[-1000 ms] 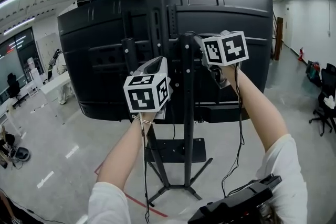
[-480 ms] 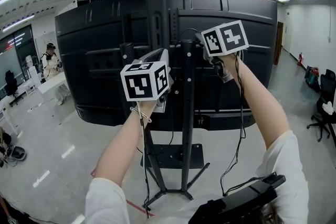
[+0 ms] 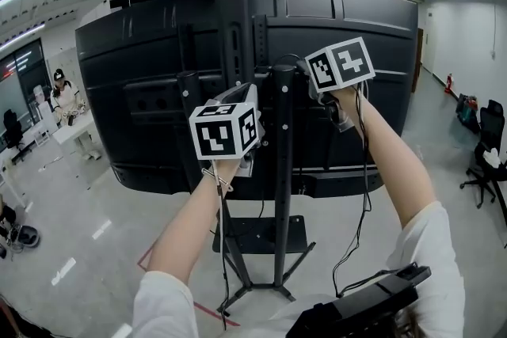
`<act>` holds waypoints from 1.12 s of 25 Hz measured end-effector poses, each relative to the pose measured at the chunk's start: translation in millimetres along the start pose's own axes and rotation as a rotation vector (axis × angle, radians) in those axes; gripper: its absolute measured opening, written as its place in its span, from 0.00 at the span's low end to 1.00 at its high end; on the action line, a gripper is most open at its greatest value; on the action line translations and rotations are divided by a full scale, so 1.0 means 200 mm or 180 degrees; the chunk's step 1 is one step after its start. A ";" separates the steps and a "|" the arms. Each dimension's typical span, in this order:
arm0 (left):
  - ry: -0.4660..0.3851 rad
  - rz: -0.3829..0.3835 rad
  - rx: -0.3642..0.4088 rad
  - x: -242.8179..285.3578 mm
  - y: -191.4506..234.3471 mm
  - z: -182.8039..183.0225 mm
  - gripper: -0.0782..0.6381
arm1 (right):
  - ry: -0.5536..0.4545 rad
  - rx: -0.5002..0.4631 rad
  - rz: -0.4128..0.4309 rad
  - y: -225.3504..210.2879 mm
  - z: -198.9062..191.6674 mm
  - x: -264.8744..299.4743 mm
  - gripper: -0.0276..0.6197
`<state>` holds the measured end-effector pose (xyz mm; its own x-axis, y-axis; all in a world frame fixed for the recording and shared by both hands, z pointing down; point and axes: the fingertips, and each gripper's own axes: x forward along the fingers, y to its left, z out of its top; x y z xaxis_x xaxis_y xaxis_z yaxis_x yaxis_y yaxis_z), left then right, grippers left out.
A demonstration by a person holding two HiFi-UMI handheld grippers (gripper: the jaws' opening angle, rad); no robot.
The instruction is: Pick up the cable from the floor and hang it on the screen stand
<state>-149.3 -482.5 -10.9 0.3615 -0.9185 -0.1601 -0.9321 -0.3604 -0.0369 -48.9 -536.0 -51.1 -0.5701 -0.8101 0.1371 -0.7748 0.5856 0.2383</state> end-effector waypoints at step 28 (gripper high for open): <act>0.0059 -0.0095 -0.0013 -0.07 -0.03 -0.21 0.11 | -0.0058 0.0568 0.0200 0.05 -0.10 -0.04 0.08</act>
<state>-148.3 -475.0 33.3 0.3896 -0.9102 -0.1407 -0.9208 -0.3883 -0.0373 -47.6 -524.2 -29.8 -0.6225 -0.7720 0.1284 -0.7727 0.6323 0.0551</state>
